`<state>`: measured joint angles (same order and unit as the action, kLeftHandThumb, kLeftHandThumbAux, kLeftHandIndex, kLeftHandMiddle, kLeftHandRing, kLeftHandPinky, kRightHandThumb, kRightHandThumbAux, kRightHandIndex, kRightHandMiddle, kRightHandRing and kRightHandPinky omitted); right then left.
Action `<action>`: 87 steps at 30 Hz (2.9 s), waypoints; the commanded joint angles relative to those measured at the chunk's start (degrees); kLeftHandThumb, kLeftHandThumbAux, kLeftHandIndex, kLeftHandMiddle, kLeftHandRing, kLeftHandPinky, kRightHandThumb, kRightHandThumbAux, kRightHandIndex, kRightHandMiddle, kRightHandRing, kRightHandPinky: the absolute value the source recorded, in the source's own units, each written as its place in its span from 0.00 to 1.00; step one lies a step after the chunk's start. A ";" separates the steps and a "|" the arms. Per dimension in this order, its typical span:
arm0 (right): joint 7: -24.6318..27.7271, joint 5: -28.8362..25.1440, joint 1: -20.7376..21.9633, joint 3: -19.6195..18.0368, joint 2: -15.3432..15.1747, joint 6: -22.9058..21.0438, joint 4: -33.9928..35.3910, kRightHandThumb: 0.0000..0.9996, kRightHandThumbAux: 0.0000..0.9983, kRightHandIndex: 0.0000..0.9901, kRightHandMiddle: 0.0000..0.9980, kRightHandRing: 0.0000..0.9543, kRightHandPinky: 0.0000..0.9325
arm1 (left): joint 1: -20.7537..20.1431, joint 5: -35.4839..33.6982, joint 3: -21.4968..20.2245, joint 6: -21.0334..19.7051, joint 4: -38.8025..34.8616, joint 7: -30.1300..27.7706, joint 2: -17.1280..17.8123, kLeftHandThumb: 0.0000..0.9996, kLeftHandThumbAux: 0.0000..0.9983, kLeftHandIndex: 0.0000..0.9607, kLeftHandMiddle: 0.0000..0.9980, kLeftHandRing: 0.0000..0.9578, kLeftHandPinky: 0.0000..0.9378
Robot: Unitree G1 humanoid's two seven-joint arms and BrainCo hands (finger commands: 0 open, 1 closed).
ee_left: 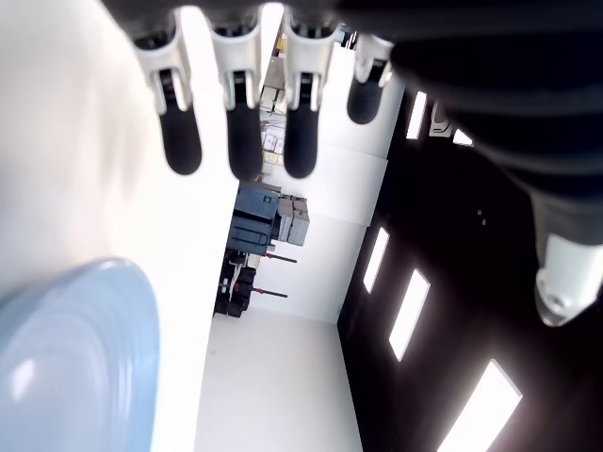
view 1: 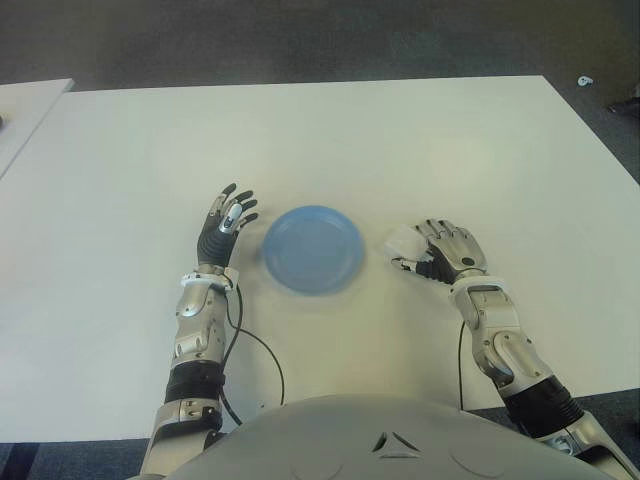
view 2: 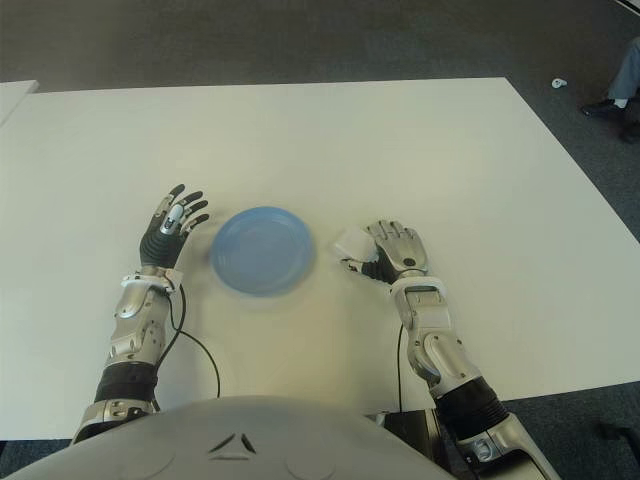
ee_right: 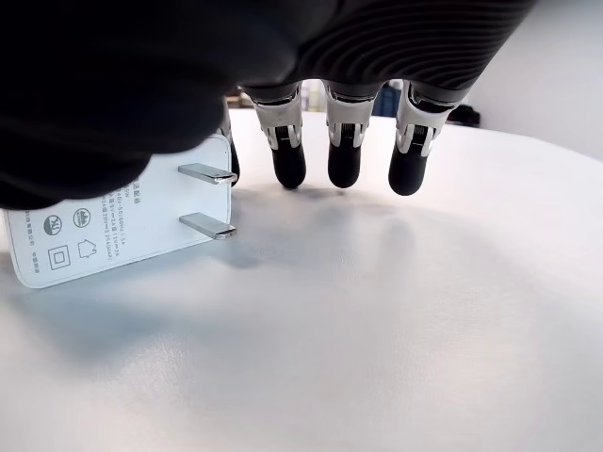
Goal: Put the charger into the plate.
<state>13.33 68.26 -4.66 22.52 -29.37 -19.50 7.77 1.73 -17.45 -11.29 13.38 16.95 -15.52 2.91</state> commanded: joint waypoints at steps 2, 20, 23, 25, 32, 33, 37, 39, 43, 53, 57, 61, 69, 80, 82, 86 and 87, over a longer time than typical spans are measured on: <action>1.36 -0.24 -1.87 0.90 -0.92 1.35 -0.55 0.27 0.11 0.00 0.00 0.00 0.00 | 0.92 -0.31 -0.28 -0.55 -0.38 -0.01 -0.23 0.00 0.49 0.13 0.23 0.26 0.28; 0.84 -1.22 -3.14 -0.33 -2.32 2.97 1.95 0.25 0.13 0.00 0.00 0.00 0.00 | 0.90 -0.41 -0.23 -1.22 -0.91 0.10 -0.46 0.00 0.50 0.13 0.23 0.25 0.27; -1.01 -2.18 -3.87 -1.24 -1.79 3.39 3.12 0.23 0.15 0.00 0.00 0.00 0.00 | 0.85 -0.57 -0.33 -1.34 -0.90 0.14 -0.51 0.00 0.50 0.13 0.23 0.25 0.27; -3.68 -3.10 -4.20 -1.96 -1.15 4.01 3.12 0.21 0.17 0.02 0.01 0.00 0.02 | 0.79 -0.55 -0.35 -1.35 -0.87 0.28 -0.59 0.00 0.50 0.13 0.23 0.26 0.28; -22.44 -6.94 -4.51 -4.71 1.82 9.47 -0.61 0.37 0.33 0.29 0.53 0.55 0.61 | 0.68 -0.08 -0.31 -1.30 -0.83 0.67 -0.64 0.00 0.51 0.14 0.23 0.25 0.28; -24.23 -7.29 -4.51 -4.96 2.13 9.98 -1.09 0.40 0.36 0.31 0.56 0.58 0.64 | 0.65 -0.06 -0.30 -1.32 -0.81 0.66 -0.63 0.00 0.51 0.14 0.23 0.25 0.27; -31.70 -8.63 -4.41 -6.04 3.80 11.79 -2.74 0.63 0.60 0.40 0.71 0.75 0.83 | 0.59 -0.18 -0.33 -1.35 -0.72 0.45 -0.52 0.00 0.50 0.13 0.23 0.25 0.27; -32.15 -10.29 -4.82 -6.80 5.05 12.13 -0.56 0.68 0.65 0.42 0.75 0.79 0.88 | 0.53 -0.25 -0.36 -1.31 -0.62 0.30 -0.45 0.00 0.50 0.13 0.22 0.25 0.27; -31.71 -12.86 -5.11 -7.57 6.53 12.53 1.54 0.73 0.70 0.44 0.82 0.87 0.93 | 0.40 -0.29 -0.42 -1.22 -0.39 0.05 -0.33 0.00 0.49 0.12 0.22 0.25 0.27; -22.89 -23.07 -5.92 -10.56 8.62 12.64 5.96 0.75 0.71 0.44 0.90 0.93 0.94 | 0.58 -0.05 -0.28 -1.37 -0.68 0.39 -0.50 0.00 0.49 0.13 0.23 0.25 0.27; -19.28 -25.99 -6.09 -11.54 9.23 11.54 7.36 0.75 0.71 0.44 0.91 0.93 0.95 | 0.62 -0.13 -0.23 -1.19 -0.72 0.07 -0.44 0.00 0.49 0.13 0.23 0.25 0.27; -17.34 -27.32 -6.15 -12.27 9.60 10.98 8.16 0.75 0.71 0.44 0.92 0.94 0.95 | 0.55 -0.24 -0.23 -1.13 -0.64 -0.18 -0.34 0.00 0.49 0.12 0.22 0.24 0.26; -15.34 -28.91 -6.19 -13.79 10.19 10.81 8.87 0.75 0.71 0.44 0.95 0.95 0.96 | 0.43 -0.54 -0.32 -0.87 -0.30 -0.75 -0.15 0.00 0.49 0.13 0.23 0.25 0.27; -12.97 -28.90 -5.89 -14.32 10.44 10.25 9.08 0.74 0.71 0.44 0.95 0.95 0.95 | 0.45 -0.23 -0.19 -1.21 -0.65 -0.23 -0.04 0.00 0.49 0.13 0.23 0.25 0.28; -12.50 -29.11 -5.89 -14.36 10.13 10.81 8.99 0.74 0.71 0.44 0.94 0.94 0.94 | 0.46 -0.24 -0.17 -1.41 -0.75 -0.18 -0.02 0.00 0.49 0.13 0.23 0.25 0.27; -10.70 -30.75 -5.91 -14.59 8.82 12.69 8.33 0.74 0.71 0.44 0.88 0.90 0.87 | 0.47 -0.26 -0.15 -1.59 -0.76 -0.23 0.04 0.00 0.49 0.12 0.22 0.25 0.27; -10.17 -31.09 -5.90 -14.58 8.55 12.94 8.30 0.74 0.71 0.44 0.87 0.89 0.86 | 0.47 -0.23 -0.14 -1.59 -0.76 -0.21 0.04 0.00 0.49 0.12 0.22 0.24 0.27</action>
<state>1.41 38.90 -10.36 8.07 -19.78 -7.65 16.60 1.83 -17.89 -11.32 12.57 16.02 -15.74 2.66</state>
